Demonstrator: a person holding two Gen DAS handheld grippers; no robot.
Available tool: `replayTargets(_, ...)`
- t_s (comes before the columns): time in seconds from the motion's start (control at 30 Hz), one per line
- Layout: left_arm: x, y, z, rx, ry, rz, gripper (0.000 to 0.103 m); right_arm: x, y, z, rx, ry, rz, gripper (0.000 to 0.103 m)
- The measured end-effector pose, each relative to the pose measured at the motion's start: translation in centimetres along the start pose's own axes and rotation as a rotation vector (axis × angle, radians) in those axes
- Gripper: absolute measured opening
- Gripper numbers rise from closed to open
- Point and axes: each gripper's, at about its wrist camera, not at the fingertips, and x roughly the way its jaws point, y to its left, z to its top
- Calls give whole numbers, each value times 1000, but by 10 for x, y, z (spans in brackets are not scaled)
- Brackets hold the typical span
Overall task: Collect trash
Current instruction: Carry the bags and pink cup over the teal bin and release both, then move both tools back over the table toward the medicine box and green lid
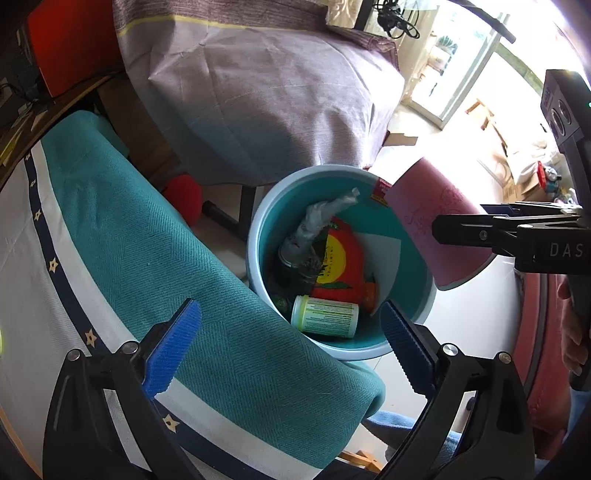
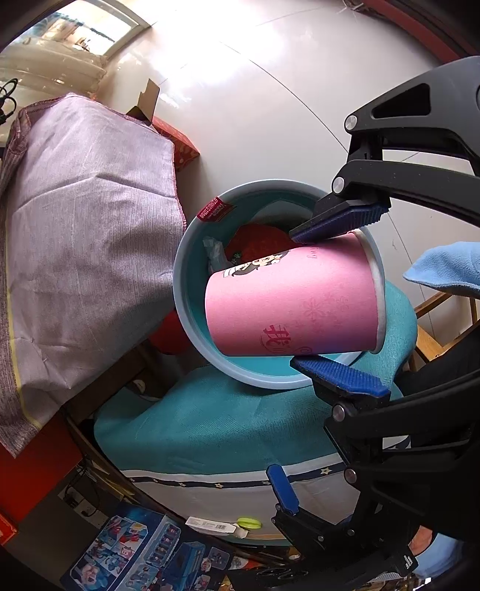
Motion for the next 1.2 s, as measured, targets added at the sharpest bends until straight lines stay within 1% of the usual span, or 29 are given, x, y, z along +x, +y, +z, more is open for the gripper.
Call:
replayTargets(0.2, -10, 8, -8, 2, -23, 20, 97, 1, 7, -1, -4, 3, -1, 61)
replayTargets(0.27, -14, 11, -12, 1, -34, 26, 97, 2, 10, -2, -8, 7, -5, 63)
replayTargets(0.3, -17, 14, -14, -1, -41, 29, 97, 3, 11, -2, -7, 15, -7, 66)
replayTargets(0.33, -19, 16, -16, -5, -47, 31, 97, 3, 12, -2, -3, 21, -9, 77)
replayTargets(0.37, -20, 19, -17, -9, -51, 32, 97, 4, 13, -2, 1, 21, -13, 80)
replayTargets(0.53, -26, 32, -26, -37, -51, 33, 97, 6, 20, -3, 1, 39, -25, 80)
replayTargets(0.67, -32, 48, -36, -66, -58, 42, 97, 10, 34, -2, -19, 50, -38, 80)
replayTargets(0.77, -41, 66, -46, -99, -65, 54, 97, 16, 56, 0, -58, 58, -41, 80)
replayTargets(0.93, -60, 110, -67, -181, -79, 94, 97, 33, 110, 5, -144, 81, -29, 80)
replayTargets(1.2, -93, 191, -111, -321, -101, 168, 97, 65, 223, 6, -302, 114, 4, 80)
